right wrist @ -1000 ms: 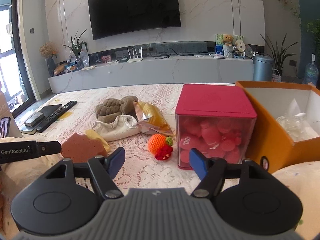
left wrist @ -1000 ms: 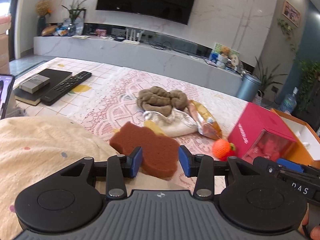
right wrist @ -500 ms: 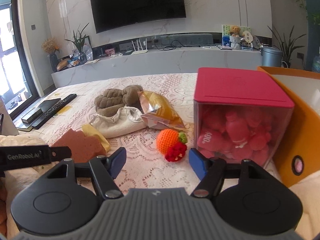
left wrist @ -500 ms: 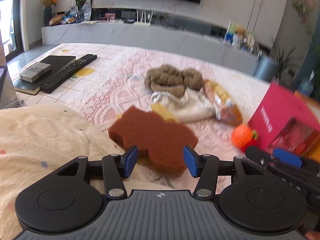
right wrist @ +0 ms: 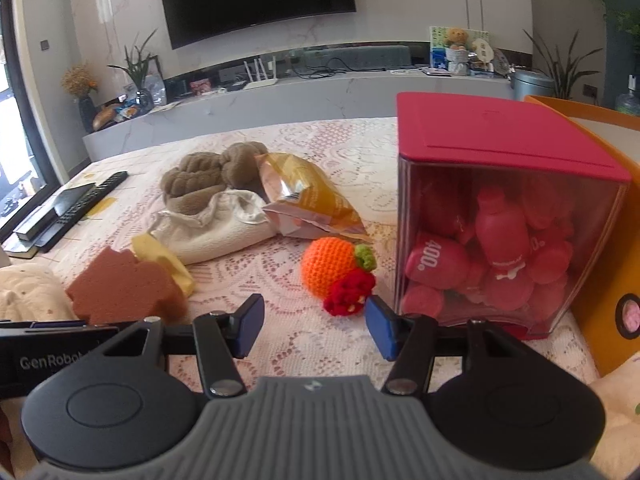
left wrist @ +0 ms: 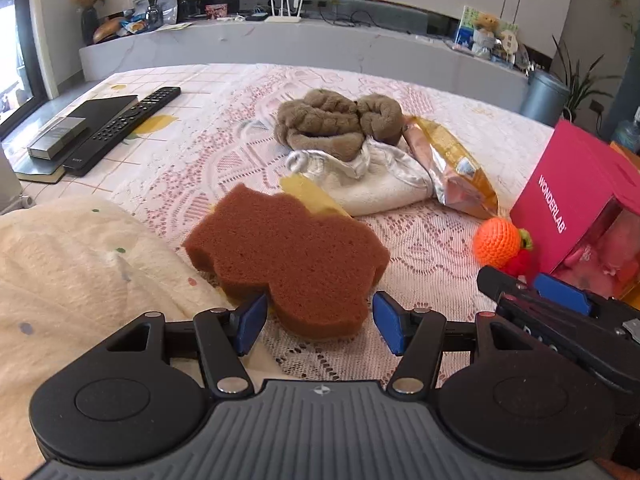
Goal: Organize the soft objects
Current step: 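Lower the left tool onto the brown sponge and close it, then close the right tool on the orange crocheted fruit while the left holds the sponge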
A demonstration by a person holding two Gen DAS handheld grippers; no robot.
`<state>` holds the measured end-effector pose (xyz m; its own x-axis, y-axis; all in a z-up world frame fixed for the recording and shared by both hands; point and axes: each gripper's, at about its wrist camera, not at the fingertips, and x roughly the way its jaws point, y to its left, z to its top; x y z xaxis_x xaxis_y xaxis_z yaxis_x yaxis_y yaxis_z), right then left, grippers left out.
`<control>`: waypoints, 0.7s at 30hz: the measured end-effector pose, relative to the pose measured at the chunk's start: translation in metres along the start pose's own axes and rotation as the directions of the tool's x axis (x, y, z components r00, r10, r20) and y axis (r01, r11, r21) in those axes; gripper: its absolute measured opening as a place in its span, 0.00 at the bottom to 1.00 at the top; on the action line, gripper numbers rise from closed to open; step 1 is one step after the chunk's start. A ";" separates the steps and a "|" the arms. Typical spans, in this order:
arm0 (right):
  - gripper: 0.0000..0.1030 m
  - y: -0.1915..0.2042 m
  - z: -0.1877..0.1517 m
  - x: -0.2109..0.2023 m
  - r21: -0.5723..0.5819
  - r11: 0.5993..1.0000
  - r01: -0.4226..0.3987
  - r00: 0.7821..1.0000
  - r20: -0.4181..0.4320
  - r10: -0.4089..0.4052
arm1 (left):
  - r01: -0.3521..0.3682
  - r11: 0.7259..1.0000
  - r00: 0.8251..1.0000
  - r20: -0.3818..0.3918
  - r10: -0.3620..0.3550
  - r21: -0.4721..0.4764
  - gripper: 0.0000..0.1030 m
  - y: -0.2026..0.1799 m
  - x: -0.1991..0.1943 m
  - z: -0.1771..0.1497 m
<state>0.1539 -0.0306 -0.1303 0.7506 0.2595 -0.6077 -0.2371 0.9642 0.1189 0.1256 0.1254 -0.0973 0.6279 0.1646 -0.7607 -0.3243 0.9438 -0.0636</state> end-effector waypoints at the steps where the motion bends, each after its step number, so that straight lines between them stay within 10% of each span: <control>1: 0.45 0.000 0.000 0.003 0.005 1.000 0.009 1.000 -0.005 -0.009 | -0.010 1.000 1.000 -0.007 0.010 0.006 0.64 -0.001 0.002 0.000; 7: 0.35 -0.003 0.000 0.017 0.049 0.997 0.065 0.997 -0.034 -0.064 | -0.013 1.000 1.000 -0.001 0.013 -0.009 0.52 0.001 0.000 -0.001; 9: 0.15 -0.004 0.000 0.019 0.057 0.997 0.057 0.998 -0.030 -0.055 | -0.006 1.000 1.000 0.004 0.006 -0.011 0.51 0.001 -0.002 -0.001; 21: 0.00 -0.002 -0.003 -0.005 0.048 0.998 -0.033 0.999 -0.019 0.034 | 0.060 0.998 0.993 0.098 -0.060 0.003 0.46 0.004 -0.036 -0.015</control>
<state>0.1484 -0.0342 -0.1298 0.7304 0.2911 -0.6179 -0.2319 0.9566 0.1766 0.0911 0.1194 -0.0804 0.7128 0.1352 -0.6883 -0.2842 0.9528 -0.1072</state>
